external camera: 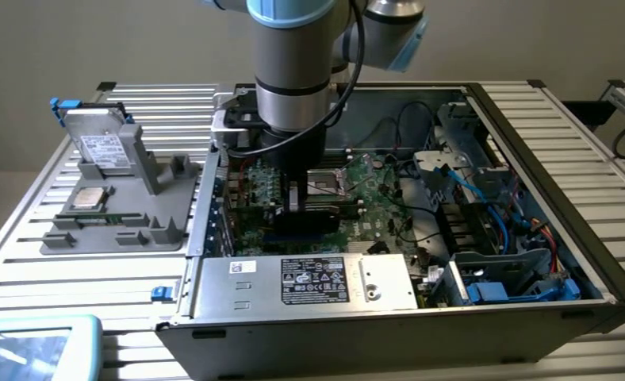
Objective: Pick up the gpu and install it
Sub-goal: 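Insert the gpu into the slot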
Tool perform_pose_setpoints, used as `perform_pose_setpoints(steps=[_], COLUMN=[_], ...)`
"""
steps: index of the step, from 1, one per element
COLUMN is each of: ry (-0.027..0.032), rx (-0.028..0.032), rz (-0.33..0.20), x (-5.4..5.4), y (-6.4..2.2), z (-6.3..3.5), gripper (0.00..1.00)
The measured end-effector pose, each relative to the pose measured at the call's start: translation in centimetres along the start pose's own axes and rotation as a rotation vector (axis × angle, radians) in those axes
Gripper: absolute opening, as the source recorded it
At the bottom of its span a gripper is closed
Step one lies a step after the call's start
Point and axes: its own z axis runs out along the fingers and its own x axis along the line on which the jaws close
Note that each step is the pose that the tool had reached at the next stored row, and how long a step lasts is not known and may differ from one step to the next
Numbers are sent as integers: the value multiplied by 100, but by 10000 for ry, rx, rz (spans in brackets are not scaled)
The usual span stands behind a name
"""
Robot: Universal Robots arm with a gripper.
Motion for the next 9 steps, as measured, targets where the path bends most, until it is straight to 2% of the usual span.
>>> perform_pose_setpoints(steps=[9], ry=[2], rx=[-5], rz=[0], x=[0], y=[0], z=[9], gripper=[27])
